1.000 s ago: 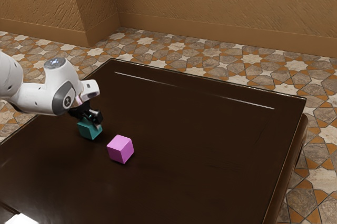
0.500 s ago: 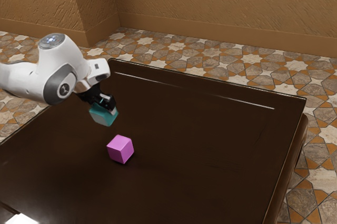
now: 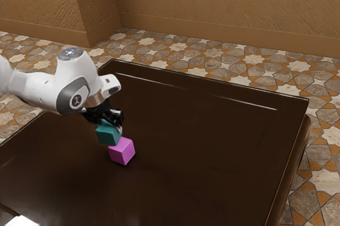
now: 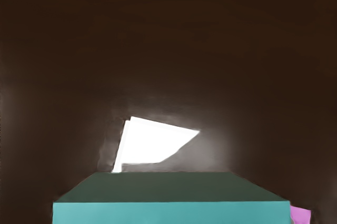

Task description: Pick up the blue block with one arm, and put the blue block on the pink block with one arm

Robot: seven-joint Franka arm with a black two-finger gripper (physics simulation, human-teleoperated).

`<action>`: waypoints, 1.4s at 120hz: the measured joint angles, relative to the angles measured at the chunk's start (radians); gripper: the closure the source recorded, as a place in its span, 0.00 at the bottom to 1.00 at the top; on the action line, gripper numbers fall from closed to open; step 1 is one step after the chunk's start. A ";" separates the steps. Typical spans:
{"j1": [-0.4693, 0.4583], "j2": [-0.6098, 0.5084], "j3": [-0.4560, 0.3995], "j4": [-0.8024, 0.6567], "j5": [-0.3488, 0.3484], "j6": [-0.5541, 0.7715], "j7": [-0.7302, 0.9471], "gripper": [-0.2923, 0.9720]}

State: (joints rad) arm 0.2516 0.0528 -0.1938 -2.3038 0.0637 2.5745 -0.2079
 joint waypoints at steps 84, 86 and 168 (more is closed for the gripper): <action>-0.016 0.005 -0.017 0.006 0.054 0.002 -0.077 0.45; -0.015 0.005 -0.017 0.007 0.053 0.002 -0.077 0.44; 0.013 -0.214 0.155 0.690 0.022 -0.844 -0.320 0.24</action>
State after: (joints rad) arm 0.2642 -0.1608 -0.0389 -1.6135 0.0861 1.7309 -0.5278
